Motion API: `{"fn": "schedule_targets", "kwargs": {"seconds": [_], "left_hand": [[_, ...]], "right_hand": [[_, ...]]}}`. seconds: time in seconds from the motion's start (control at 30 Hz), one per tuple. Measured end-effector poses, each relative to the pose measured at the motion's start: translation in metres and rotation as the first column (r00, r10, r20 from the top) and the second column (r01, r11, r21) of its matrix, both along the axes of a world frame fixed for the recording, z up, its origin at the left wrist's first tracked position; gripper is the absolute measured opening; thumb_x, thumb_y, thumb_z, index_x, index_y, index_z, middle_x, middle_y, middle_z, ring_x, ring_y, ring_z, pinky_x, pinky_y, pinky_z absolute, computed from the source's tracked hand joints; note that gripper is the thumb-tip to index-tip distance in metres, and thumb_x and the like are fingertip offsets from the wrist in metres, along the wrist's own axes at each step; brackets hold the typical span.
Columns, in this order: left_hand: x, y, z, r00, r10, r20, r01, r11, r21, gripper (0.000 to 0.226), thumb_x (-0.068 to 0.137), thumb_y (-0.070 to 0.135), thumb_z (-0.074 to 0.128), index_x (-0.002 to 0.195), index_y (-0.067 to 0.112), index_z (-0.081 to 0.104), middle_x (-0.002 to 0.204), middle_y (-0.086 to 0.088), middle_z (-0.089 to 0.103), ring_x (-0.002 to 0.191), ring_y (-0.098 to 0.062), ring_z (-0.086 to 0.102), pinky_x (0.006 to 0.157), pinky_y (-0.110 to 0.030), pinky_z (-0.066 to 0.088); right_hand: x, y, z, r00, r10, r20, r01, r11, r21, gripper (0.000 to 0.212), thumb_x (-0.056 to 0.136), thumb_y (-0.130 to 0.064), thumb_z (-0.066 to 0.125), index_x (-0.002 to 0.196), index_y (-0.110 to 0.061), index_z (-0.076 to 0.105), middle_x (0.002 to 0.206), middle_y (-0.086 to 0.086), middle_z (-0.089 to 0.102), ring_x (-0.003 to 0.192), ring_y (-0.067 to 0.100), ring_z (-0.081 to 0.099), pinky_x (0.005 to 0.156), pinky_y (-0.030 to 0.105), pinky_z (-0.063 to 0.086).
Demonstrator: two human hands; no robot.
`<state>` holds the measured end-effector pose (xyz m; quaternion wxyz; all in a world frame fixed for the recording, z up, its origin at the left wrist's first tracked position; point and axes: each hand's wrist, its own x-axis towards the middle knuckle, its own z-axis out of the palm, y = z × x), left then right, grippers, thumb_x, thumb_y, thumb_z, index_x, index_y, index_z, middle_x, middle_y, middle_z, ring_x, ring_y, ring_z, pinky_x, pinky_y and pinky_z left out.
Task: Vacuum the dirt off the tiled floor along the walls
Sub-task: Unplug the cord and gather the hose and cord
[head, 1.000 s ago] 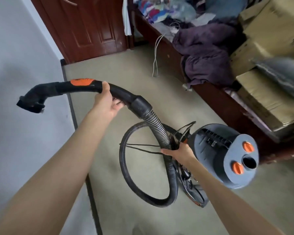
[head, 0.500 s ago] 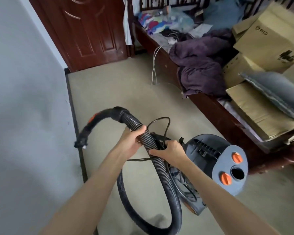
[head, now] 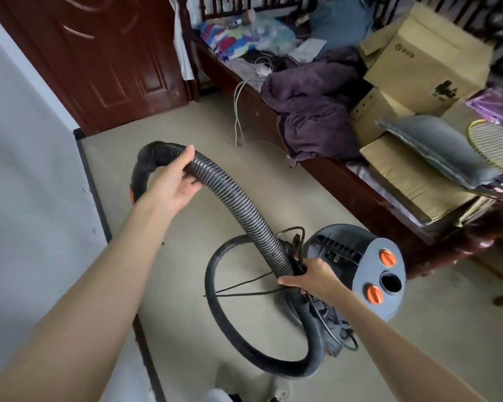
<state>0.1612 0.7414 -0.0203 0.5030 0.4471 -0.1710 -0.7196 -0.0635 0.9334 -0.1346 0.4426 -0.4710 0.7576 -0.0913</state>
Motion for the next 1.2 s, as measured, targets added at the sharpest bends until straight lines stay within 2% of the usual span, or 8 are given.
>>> {"fn": "schedule_targets", "kwargs": {"seconds": [0.17, 0.3, 0.57, 0.7, 0.8, 0.93, 1.03, 1.2], "left_hand": [[-0.022, 0.035, -0.015, 0.953, -0.289, 0.095, 0.291, 0.957, -0.003, 0.02, 0.094, 0.02, 0.057, 0.099, 0.001, 0.052, 0.09, -0.01, 0.065, 0.081, -0.018, 0.067, 0.064, -0.031, 0.057], [-0.03, 0.088, -0.052, 0.875, -0.48, 0.057, 0.476, 0.877, 0.068, 0.013, 0.09, 0.007, 0.058, 0.095, 0.009, 0.047, 0.09, -0.013, 0.059, 0.084, -0.026, 0.062, 0.078, -0.042, 0.055], [-0.02, 0.054, -0.054, 0.878, -0.475, 0.063, 0.471, 0.879, 0.074, 0.015, 0.088, 0.001, 0.058, 0.102, 0.003, 0.054, 0.087, -0.014, 0.068, 0.078, -0.027, 0.07, 0.062, -0.038, 0.057], [-0.039, 0.04, -0.04, 0.871, -0.481, 0.098, 0.482, 0.876, 0.019, 0.014, 0.089, 0.004, 0.058, 0.102, 0.006, 0.055, 0.085, -0.009, 0.068, 0.076, -0.021, 0.068, 0.067, -0.035, 0.056], [-0.051, 0.016, -0.021, 0.936, -0.345, 0.068, 0.346, 0.938, 0.005, 0.023, 0.093, 0.007, 0.056, 0.114, 0.006, 0.048, 0.088, -0.009, 0.062, 0.078, -0.019, 0.063, 0.071, -0.035, 0.055], [-0.053, -0.01, -0.006, 0.975, -0.208, 0.076, 0.207, 0.978, 0.014, 0.033, 0.093, 0.012, 0.058, 0.122, -0.001, 0.047, 0.097, -0.013, 0.064, 0.085, -0.023, 0.064, 0.071, -0.038, 0.055], [-0.06, 0.02, -0.025, 0.941, -0.339, 0.009, 0.338, 0.939, 0.068, 0.047, 0.095, 0.015, 0.054, 0.139, 0.005, 0.037, 0.108, -0.012, 0.06, 0.091, -0.02, 0.061, 0.089, -0.037, 0.05], [-0.06, 0.097, -0.068, 0.777, -0.627, 0.056, 0.621, 0.778, 0.092, 0.013, 0.088, 0.004, 0.06, 0.098, 0.008, 0.055, 0.093, -0.013, 0.063, 0.083, -0.023, 0.066, 0.075, -0.034, 0.057]], "right_hand": [[0.017, -0.008, 0.011, 0.994, -0.105, -0.011, 0.103, 0.988, -0.115, 0.039, 0.069, -0.053, 0.081, 0.081, -0.023, 0.058, 0.07, -0.009, 0.064, 0.066, 0.005, 0.062, 0.055, 0.02, 0.05], [0.033, -0.017, 0.029, 0.997, -0.076, -0.031, 0.067, 0.972, -0.225, 0.04, 0.07, -0.052, 0.081, 0.06, -0.035, 0.046, 0.044, -0.014, 0.052, 0.043, -0.001, 0.051, 0.039, 0.012, 0.032], [0.042, -0.028, 0.037, 0.999, 0.007, -0.037, -0.012, 0.99, -0.141, 0.039, 0.072, -0.057, 0.077, 0.082, -0.029, 0.051, 0.071, -0.014, 0.057, 0.064, 0.001, 0.056, 0.05, 0.016, 0.041], [0.031, -0.025, 0.039, 0.999, -0.03, 0.021, 0.032, 0.991, -0.133, 0.052, 0.067, -0.058, 0.08, 0.096, -0.019, 0.06, 0.083, -0.004, 0.068, 0.077, 0.013, 0.065, 0.073, 0.033, 0.057], [0.02, -0.007, 0.032, 0.998, -0.036, 0.057, 0.04, 0.997, -0.069, 0.067, 0.066, -0.058, 0.08, 0.112, -0.013, 0.06, 0.095, -0.002, 0.067, 0.085, 0.014, 0.064, 0.075, 0.028, 0.055], [0.005, 0.015, 0.016, 0.99, -0.115, 0.081, 0.118, 0.992, -0.037, 0.052, 0.074, -0.046, 0.08, 0.106, -0.009, 0.062, 0.094, 0.004, 0.07, 0.085, 0.02, 0.068, 0.076, 0.036, 0.058], [0.003, 0.017, 0.014, 0.985, -0.144, 0.092, 0.152, 0.984, -0.094, 0.03, 0.074, -0.041, 0.081, 0.084, -0.023, 0.059, 0.082, -0.006, 0.067, 0.079, 0.015, 0.067, 0.068, 0.028, 0.056], [0.023, -0.001, 0.023, 0.985, -0.139, 0.1, 0.158, 0.964, -0.213, 0.029, 0.073, -0.045, 0.079, 0.077, -0.029, 0.055, 0.073, -0.011, 0.066, 0.069, 0.007, 0.065, 0.06, 0.022, 0.053]]}}
